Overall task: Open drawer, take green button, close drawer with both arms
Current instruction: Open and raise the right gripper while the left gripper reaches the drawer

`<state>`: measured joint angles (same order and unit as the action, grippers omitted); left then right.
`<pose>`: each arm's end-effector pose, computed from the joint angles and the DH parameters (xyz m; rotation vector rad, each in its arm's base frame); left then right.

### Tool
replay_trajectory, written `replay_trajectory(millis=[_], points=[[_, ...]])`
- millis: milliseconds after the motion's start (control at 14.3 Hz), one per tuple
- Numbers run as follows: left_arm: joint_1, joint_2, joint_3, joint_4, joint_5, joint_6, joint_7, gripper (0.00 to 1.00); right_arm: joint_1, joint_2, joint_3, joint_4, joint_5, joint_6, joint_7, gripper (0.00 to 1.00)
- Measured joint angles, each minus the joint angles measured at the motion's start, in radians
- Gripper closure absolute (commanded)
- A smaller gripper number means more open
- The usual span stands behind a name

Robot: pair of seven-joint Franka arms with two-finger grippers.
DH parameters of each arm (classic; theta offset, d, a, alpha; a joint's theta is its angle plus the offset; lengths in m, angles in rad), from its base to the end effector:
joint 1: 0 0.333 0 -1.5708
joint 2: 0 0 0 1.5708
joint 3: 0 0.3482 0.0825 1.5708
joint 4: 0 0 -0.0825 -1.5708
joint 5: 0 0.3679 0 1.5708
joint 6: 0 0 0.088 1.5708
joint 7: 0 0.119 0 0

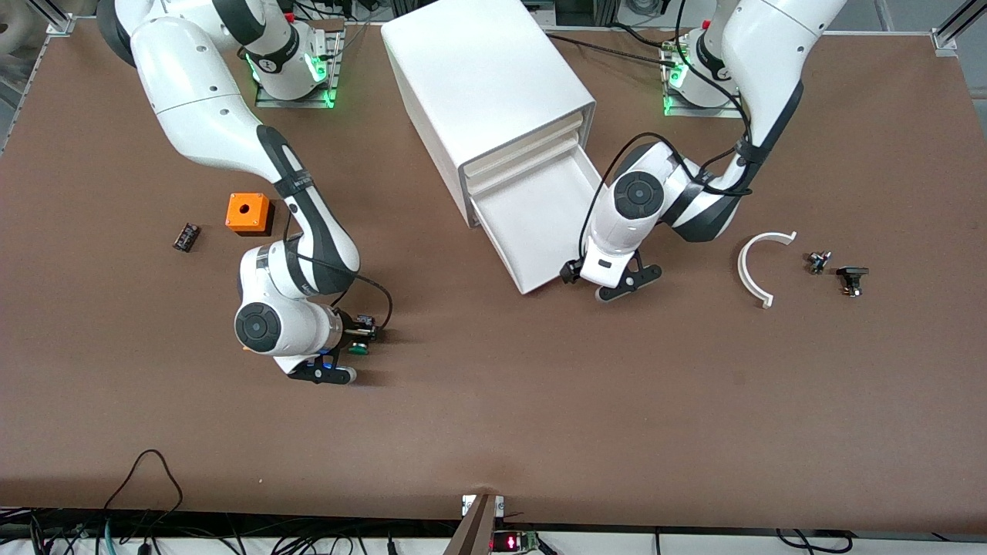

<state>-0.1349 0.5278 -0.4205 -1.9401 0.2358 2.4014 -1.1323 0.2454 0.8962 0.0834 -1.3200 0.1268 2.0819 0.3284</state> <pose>0.5409 -0.3121 0.2569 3.0348 0.6956 -0.0665 0.7016 0.2320 0.2034 -3.0044 0.1444 0.2731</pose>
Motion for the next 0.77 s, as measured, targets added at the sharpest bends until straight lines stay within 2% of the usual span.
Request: replay_trajectory(millis=[140, 350, 560, 770], points=[[-0.008, 0.007, 0.000, -0.001, 0.000, 0.001, -0.002, 0.00, -0.003, -0.014, 0.000, 0.010, -0.006, 0.011, -0.002, 0.00], [-0.012, 0.007, -0.014, -0.001, 0.001, -0.012, -0.072, 0.00, -0.004, -0.080, 0.004, 0.025, -0.100, 0.010, -0.009, 0.00], [-0.025, 0.008, -0.090, -0.007, 0.001, -0.074, -0.163, 0.00, -0.004, -0.153, 0.008, 0.030, -0.138, 0.010, -0.009, 0.00], [-0.038, 0.008, -0.131, -0.030, 0.001, -0.082, -0.186, 0.00, -0.012, -0.241, 0.006, 0.034, -0.144, -0.004, 0.001, 0.00]])
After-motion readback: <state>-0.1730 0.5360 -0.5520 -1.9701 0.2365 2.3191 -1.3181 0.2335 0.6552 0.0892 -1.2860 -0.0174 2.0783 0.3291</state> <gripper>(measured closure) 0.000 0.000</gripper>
